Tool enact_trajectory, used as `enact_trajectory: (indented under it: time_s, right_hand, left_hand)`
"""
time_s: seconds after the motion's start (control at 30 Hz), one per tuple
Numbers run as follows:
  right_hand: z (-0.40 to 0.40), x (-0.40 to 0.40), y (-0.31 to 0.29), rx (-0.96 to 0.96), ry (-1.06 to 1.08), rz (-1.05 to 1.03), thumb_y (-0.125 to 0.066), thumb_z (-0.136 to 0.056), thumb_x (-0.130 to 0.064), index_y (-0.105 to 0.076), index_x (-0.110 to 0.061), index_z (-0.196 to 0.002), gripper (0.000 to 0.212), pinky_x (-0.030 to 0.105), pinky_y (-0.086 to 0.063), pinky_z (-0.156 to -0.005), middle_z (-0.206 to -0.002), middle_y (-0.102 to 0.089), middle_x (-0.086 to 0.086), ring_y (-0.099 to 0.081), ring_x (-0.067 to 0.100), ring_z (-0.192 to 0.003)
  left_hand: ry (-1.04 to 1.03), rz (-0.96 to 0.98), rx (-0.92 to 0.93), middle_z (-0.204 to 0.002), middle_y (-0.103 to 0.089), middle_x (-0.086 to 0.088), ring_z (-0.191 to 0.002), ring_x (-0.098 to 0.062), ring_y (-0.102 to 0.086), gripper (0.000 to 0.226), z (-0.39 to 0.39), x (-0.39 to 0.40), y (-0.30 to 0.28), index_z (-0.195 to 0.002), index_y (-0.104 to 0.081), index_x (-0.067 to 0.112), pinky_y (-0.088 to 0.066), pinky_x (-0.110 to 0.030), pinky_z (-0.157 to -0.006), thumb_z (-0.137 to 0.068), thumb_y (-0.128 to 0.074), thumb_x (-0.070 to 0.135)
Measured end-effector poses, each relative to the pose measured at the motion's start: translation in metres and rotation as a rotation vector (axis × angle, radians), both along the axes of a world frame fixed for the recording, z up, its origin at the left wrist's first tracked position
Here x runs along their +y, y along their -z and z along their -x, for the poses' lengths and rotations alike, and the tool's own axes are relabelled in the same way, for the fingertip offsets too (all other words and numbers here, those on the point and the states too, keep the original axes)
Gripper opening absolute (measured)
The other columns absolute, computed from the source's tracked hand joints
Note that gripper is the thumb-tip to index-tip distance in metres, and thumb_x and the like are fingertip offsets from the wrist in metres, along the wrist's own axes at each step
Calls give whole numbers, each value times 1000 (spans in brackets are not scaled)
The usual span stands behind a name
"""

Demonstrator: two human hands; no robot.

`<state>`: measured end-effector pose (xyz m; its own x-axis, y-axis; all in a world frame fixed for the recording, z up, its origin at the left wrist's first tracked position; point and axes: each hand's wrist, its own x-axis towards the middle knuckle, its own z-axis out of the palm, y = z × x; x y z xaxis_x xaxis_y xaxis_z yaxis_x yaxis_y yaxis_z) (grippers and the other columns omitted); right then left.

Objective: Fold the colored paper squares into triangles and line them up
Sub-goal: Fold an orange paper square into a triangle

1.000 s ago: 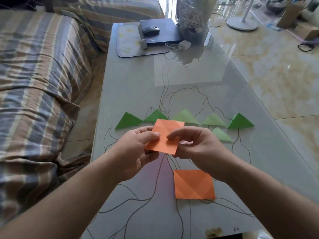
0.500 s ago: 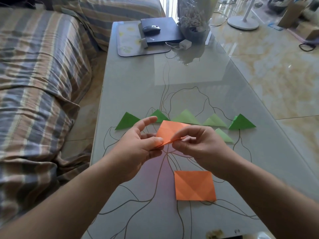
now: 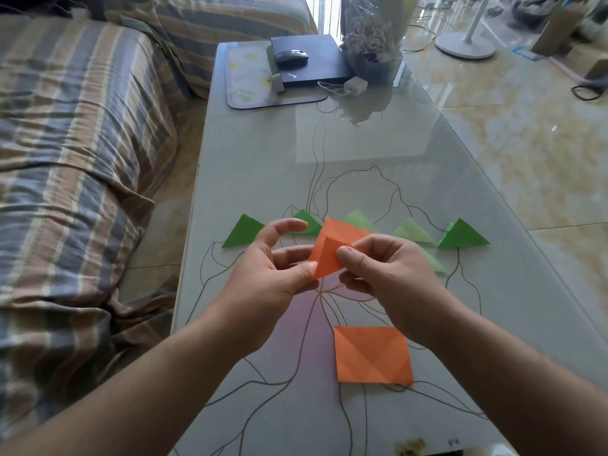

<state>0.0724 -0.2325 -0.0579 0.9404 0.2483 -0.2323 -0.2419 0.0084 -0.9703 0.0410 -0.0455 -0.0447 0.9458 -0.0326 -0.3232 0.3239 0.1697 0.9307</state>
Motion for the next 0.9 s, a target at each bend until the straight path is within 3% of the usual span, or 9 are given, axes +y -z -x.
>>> enact_trajectory:
  time_s: [0.13, 0.27, 0.4, 0.6, 0.73, 0.8, 0.9]
  right_hand:
    - [-1, 2, 1, 24, 70, -18, -76, -88, -22, -72, -8, -82, 15, 40, -60, -80, -80, -71, 15, -68, 22, -72]
    - [-2, 2, -3, 21, 129, -66, -78, -79, -30, -71, -9, -81, 22, 45, -59, -83, -81, -69, 18, -67, 25, -73]
    - [0, 2, -5, 16, 152, -89, -80, -77, -31, -74, -13, -77, 19, 47, -59, -84, -77, -69, 14, -67, 25, -71]
    - [2, 1, -8, 56, 140, -98, -81, -74, -34, -75, -13, -75, 21, 40, -57, -80, -75, -66, 9, -63, 21, -70]
    - [3, -1, -7, 107, 53, 13, -82, -70, -43, -72, -24, -67, 21, 32, -51, -73, -76, -64, 0, -60, 18, -77]
    - [1, -2, -5, 119, 36, 94, -84, -68, -46, -74, -27, -79, 24, 32, -50, -75, -90, -69, -6, -62, 15, -83]
    - [-6, -10, -4, 78, 15, 246, -86, -60, -54, -66, -46, -115, 59, 34, -56, -83, -125, -61, -8, -69, 19, -105]
  left_hand:
    - [-73, 85, 35, -103, -78, -13, -94, -25, -74, 15, 3, -9, 4, -113, -68, 8, -63, -33, -82, -100, -59, 7]
    - [-54, 12, -1, -98, -78, -9, -89, -21, -75, 36, 6, -13, 6, -110, -71, 10, -62, -30, -83, -82, -74, 31]
    - [-82, -151, -101, -90, -79, -5, -85, -16, -75, 29, 5, -11, 7, -100, -74, 9, -61, -27, -82, -77, -82, 24]
    - [-158, -121, -153, -93, -78, -9, -93, -32, -75, 26, 3, -11, 5, -96, -72, 6, -63, -39, -88, -78, -79, 23]
    - [-164, -65, -137, -96, -78, -12, -93, -30, -77, 17, 3, -11, 3, -98, -66, 2, -64, -37, -85, -88, -73, 14]
    - [-168, -97, -125, -92, -77, -14, -89, -30, -77, 9, 1, -8, 3, -98, -64, 5, -64, -35, -81, -94, -70, 9]
    - [-118, -194, -104, -91, -78, -8, -86, -24, -77, 14, -2, -1, 1, -108, -61, 15, -63, -32, -78, -97, -67, 9]
